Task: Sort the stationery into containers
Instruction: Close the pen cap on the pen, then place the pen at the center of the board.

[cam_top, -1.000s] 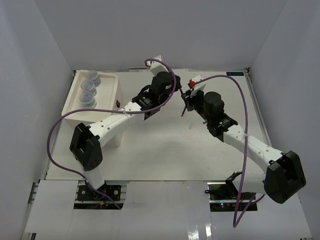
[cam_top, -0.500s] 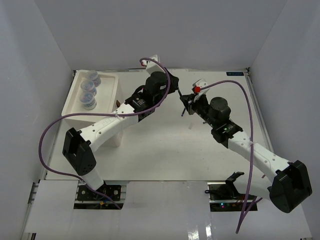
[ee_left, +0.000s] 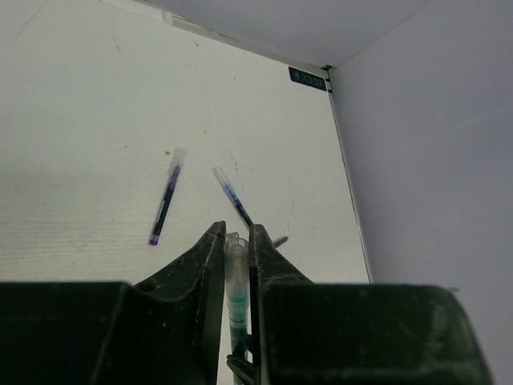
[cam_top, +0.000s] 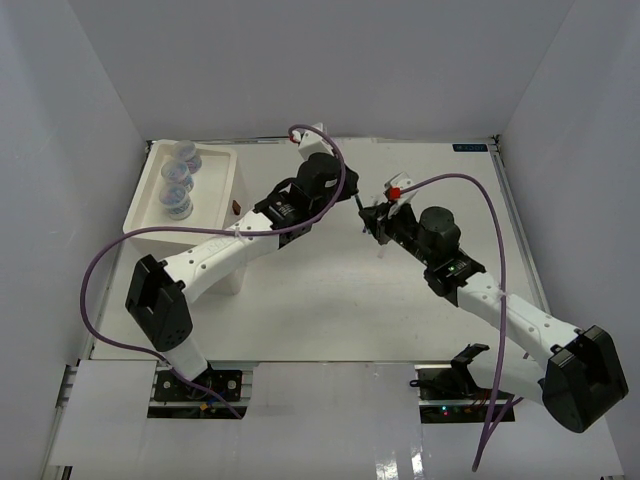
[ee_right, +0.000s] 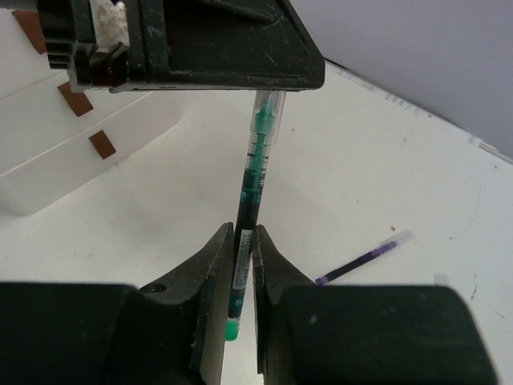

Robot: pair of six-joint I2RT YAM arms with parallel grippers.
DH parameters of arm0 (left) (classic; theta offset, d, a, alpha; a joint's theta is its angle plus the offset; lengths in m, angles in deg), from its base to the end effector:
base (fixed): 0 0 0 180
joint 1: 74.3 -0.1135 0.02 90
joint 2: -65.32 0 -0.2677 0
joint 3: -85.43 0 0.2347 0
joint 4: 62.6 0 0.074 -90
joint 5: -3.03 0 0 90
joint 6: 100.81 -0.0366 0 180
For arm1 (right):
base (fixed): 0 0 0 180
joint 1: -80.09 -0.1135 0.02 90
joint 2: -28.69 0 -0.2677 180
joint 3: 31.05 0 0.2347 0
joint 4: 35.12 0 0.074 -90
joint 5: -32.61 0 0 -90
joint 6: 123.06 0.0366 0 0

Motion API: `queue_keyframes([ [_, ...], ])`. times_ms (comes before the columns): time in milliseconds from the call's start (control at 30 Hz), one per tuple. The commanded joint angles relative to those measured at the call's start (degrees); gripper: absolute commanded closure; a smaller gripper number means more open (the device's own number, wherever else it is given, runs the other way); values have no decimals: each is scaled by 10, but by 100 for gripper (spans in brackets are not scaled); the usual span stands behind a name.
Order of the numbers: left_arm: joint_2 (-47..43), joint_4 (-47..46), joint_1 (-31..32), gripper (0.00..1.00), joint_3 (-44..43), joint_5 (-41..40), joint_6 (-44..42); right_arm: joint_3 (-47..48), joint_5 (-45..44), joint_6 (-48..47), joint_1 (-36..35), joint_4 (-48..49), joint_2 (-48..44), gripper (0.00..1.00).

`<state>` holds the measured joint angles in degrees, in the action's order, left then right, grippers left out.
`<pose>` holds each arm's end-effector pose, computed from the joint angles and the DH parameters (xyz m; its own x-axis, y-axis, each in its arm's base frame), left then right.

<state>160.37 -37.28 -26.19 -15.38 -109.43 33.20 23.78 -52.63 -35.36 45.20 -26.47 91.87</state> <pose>0.2633 -0.2726 0.3676 -0.4718 -0.4357 -0.7666 0.1666 0.8097 -0.5627 0.1967 0.1409 0.3189 0.0299 -0.0279 -0.9992 -0.6374 0.7695 -0.0406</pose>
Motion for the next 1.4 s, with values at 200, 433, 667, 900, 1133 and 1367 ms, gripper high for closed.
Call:
queue_keyframes([
  [200,-13,51,25,100,50,43,-2,-18,32,13,-9,105,-45,66],
  [433,-14,53,22,100,69,26,-28,-52,24,19,-9,36,-107,40],
  [667,-22,58,-3,100,122,36,-48,-114,3,49,-9,-81,-205,15],
  [900,17,77,-14,96,131,69,-71,-142,-76,101,-9,-177,-270,11],
  [1133,89,97,-24,90,110,110,-77,-110,-159,136,-9,-259,-238,11],
  [1367,139,127,-29,87,76,140,-88,-111,-170,153,-8,-269,-222,11],
])
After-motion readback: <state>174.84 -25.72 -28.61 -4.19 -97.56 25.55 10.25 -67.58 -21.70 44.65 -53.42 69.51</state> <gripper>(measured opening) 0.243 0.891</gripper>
